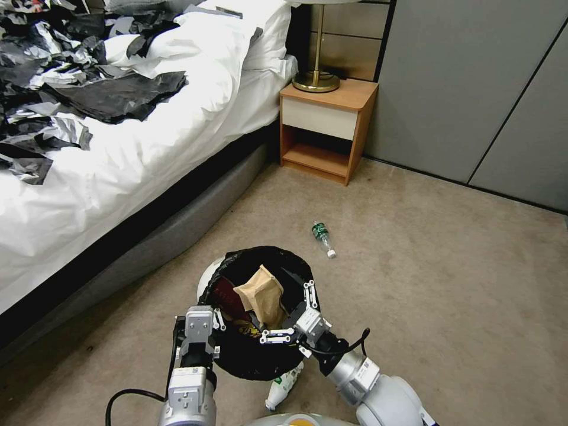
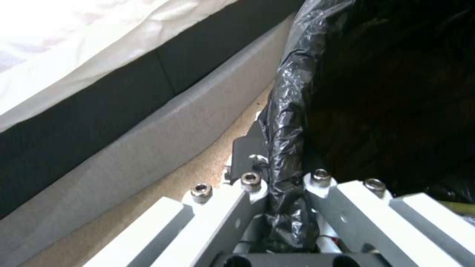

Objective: Pick up the trash bin, then pick up the garbage from the floor and place it into the trash bin.

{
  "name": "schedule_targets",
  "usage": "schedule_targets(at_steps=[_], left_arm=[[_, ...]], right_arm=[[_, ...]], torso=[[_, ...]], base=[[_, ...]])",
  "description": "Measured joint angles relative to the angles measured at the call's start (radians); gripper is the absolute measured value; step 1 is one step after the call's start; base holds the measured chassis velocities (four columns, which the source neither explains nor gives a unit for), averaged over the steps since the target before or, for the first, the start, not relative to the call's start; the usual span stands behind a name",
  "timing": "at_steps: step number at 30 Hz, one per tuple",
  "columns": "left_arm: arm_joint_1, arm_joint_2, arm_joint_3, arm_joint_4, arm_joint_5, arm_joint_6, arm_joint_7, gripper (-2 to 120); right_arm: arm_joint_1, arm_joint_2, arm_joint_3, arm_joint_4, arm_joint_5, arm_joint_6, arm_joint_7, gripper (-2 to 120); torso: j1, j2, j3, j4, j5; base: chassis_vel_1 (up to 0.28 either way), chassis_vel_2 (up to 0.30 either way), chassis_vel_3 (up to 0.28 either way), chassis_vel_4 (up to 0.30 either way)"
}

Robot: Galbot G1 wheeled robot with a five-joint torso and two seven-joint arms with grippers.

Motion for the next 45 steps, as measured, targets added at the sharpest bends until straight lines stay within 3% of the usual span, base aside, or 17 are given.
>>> schedule_targets(at_steps=[5,8,10,13,21,34,45], left_arm=[[0.004,0.002,0.000,-0.008,0.003,0.026,0.005,0],[0.004,0.002,0.000,-0.012,0.006,0.030,0.007,0],[0.004,0.002,0.000,-0.012,0.006,0.030,0.008,0],[0.004,0.002,-0.001,-0.012,0.006,0.031,0.008,0],[0.000,0.000,0.000,-0.011,0.006,0.030,0.008,0],[-0.004,0.002,-0.005,-0.005,0.000,0.029,0.008,0],[-0.014,0.005,-0.024,0.013,-0.015,0.028,0.008,0]], right_arm=[[0.018,-0.012,-0.012,0.044,0.041,-0.033,0.024,100],[0.021,-0.046,-0.046,0.094,0.153,-0.155,0.088,100],[0.021,-0.049,-0.050,0.097,0.166,-0.167,0.095,100],[0.020,-0.073,-0.086,0.146,0.307,-0.291,0.178,100],[0.011,-0.089,-0.109,0.205,0.464,-0.413,0.262,100],[-0.016,-0.090,-0.101,0.228,0.412,-0.384,0.252,100],[-0.097,-0.067,0.024,0.423,0.271,-0.242,0.279,100]], torso=[[0.000,0.000,0.000,0.0001,0.0001],[0.000,0.000,0.000,0.0001,0.0000],[0.000,0.000,0.000,0.0000,0.0000],[0.000,0.000,0.000,0.0001,0.0000],[0.000,0.000,0.000,0.0000,0.0000],[0.000,0.000,0.000,0.0001,0.0000],[0.000,0.000,0.000,0.0000,0.0000]], base=[[0.000,0.000,0.000,0.000],[0.000,0.000,0.000,0.000],[0.000,0.000,0.000,0.000],[0.000,0.000,0.000,0.000],[0.000,0.000,0.000,0.000],[0.000,0.000,0.000,0.000],[0.000,0.000,0.000,0.000]])
